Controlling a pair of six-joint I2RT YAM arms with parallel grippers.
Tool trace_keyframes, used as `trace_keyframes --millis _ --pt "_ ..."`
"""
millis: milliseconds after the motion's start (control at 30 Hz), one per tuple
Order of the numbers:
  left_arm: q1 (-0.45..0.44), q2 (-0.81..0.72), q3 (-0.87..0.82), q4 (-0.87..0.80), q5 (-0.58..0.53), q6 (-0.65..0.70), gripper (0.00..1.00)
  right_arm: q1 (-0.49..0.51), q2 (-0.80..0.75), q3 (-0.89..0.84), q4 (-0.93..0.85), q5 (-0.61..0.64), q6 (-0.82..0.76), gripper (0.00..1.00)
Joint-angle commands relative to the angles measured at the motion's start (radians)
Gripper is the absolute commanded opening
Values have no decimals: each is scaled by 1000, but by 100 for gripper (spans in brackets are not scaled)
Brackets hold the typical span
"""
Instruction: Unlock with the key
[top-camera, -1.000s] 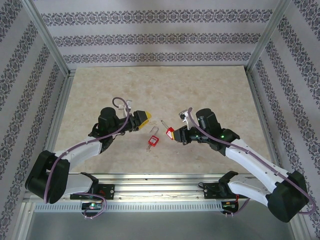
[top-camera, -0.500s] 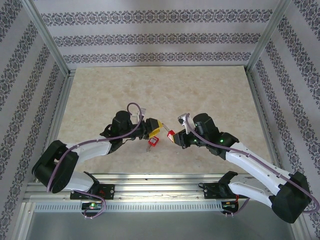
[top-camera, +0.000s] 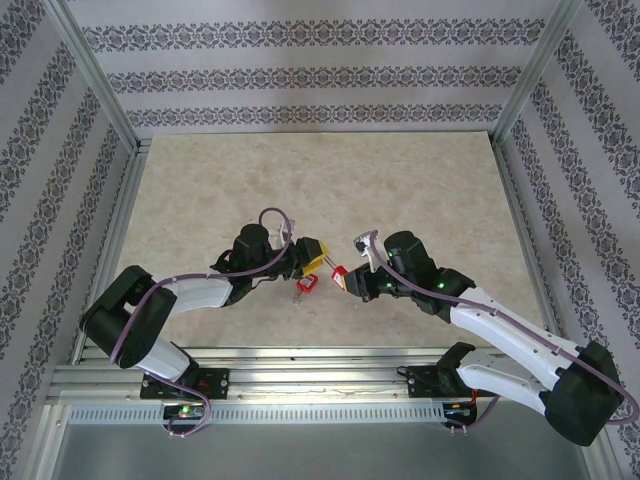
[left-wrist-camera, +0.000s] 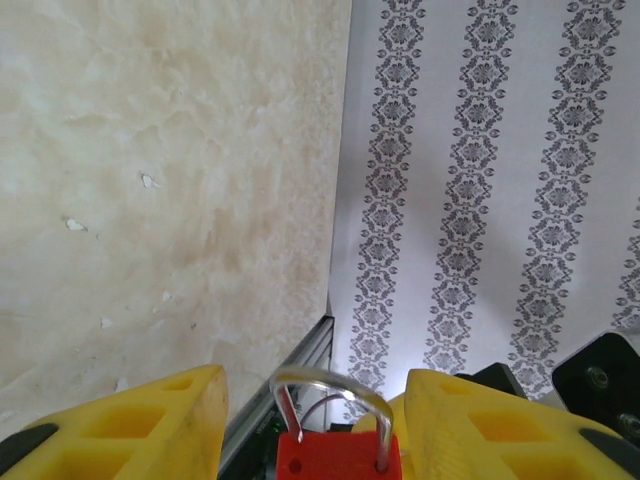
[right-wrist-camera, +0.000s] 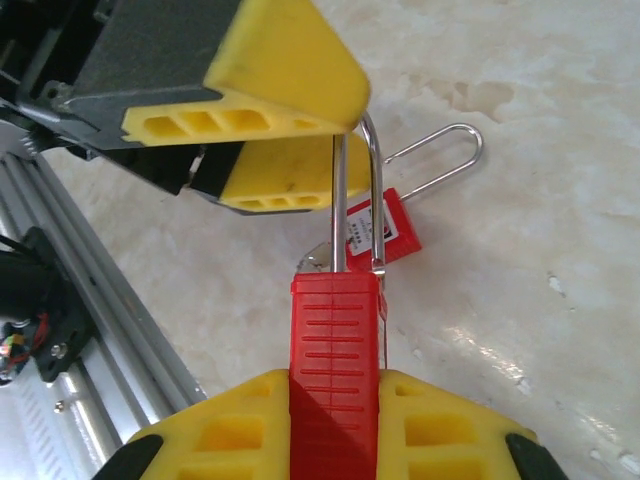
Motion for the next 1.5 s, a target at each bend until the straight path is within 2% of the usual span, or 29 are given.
trace_keyframes --millis 0,333,567,1133,1233,1333,1467 --pt "-11 -2 17 93 -44 29 53 6 -26 -24 82 -61 66 0" --pt "-32 42 33 162 -6 25 56 -13 -57 -56 125 -119 125 0" --pt "-36 53 23 230 22 -1 56 -28 -14 -54 145 -146 142 0" --pt "-39 -18 4 93 63 50 49 -27 1 7 -2 -16 60 0" --pt "-38 -4 4 113 65 36 48 -17 -1 1 12 -22 53 0" --pt "-38 21 3 170 77 -8 47 -10 7 7 -13 15 39 0" --pt "-38 21 -6 161 80 -13 47 5 10 10 -37 75 9 0"
